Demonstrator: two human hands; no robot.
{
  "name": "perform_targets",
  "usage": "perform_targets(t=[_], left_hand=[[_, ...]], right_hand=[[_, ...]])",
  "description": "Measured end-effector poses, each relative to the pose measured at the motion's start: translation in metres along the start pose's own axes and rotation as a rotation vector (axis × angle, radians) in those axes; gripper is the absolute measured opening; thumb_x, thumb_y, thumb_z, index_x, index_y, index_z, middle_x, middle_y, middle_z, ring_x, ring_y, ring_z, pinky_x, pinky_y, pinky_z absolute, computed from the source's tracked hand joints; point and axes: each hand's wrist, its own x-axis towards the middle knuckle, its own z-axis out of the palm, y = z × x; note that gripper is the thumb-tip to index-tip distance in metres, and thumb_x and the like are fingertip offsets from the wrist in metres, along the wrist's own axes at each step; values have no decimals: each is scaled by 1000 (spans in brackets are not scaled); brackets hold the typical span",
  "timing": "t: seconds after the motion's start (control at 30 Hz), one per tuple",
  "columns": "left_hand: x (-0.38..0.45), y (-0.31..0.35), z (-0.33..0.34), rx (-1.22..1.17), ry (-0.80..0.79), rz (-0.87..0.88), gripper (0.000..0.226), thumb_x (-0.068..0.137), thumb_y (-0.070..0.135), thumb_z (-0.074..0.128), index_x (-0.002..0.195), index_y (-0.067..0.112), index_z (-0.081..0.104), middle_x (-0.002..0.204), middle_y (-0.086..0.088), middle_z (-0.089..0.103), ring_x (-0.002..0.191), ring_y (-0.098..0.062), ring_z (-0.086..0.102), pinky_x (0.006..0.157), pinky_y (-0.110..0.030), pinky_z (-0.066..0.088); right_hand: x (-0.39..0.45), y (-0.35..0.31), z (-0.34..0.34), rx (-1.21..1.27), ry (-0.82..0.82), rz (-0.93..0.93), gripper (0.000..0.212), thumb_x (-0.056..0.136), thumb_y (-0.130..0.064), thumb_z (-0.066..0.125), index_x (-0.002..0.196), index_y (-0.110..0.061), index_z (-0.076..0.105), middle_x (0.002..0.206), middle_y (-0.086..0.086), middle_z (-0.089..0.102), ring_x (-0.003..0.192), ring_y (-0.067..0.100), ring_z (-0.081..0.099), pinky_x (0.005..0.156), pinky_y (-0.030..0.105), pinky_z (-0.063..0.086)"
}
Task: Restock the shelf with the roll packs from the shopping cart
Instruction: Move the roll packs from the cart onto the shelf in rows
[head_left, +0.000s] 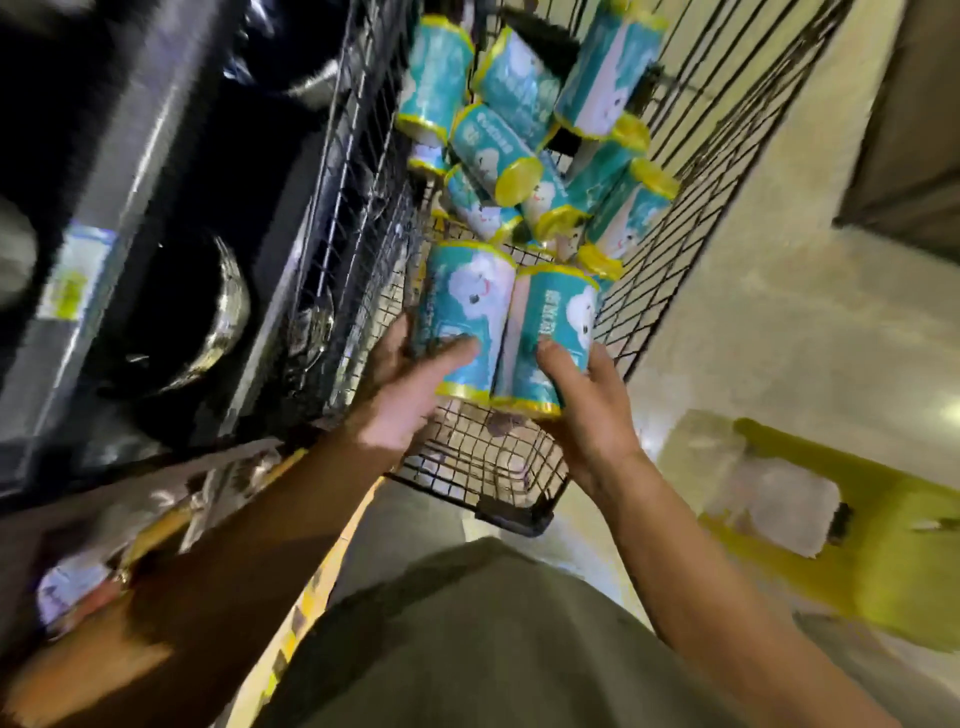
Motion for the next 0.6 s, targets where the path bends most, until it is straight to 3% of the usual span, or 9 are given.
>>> perform_targets(t=[0.1,0.2,0.3,0.37,0.43,0.5,0.6], left_hand=[[-46,-9,7,-54,-100,172,60,69,7,79,122,31,61,118,-4,72,115,-31,65,95,-52,52],[-83,-19,9,-109,-120,230,91,60,3,82,141,19,44,131,-13,64,123,-35,60,98,-50,50],[-117,-18,6,-57,-14,269,100,57,3,87,143,19,40,125,-8,67,115,-30,65,82,-37,57],[-140,-17,0,-26,167,323,105,51,12,91,141,20,38,123,-6,66,106,-27,69,73,-36,59],[-164,-19,-9,-34,376,403,99,43,28,88,129,19,40,119,-7,63,99,-22,71,76,-41,60],[-189,-23,-22,-60,511,504,85,42,35,83,116,20,44,108,-3,63,87,-12,69,71,-36,58],[-221,-30,-51,-153,611,605,65,48,30,83,106,26,54,102,-3,63,87,-16,66,66,-37,52]], right_hand=[[-34,-9,-19,-44,-151,-110,51,74,-26,75,122,-24,59,109,8,74,94,33,70,82,53,55],[-59,-14,-30,-80,-271,-208,73,66,-16,79,132,-25,48,120,9,70,108,31,70,92,50,57],[-82,-14,-30,-226,-333,-283,89,57,-25,84,135,-25,40,124,6,68,110,22,69,95,45,57],[-98,-15,-24,-343,-335,-308,95,53,-35,84,132,-23,33,123,2,65,108,15,68,94,41,57],[-111,-20,-18,-460,-320,-363,90,53,-36,84,125,-22,33,117,-2,61,100,3,66,91,34,58],[-121,-25,-11,-516,-334,-455,84,56,-28,87,123,-19,37,110,-7,56,83,-12,60,77,21,56],[-133,-28,3,-564,-375,-583,71,55,-27,84,117,-21,50,107,-9,56,84,-8,60,69,20,53]])
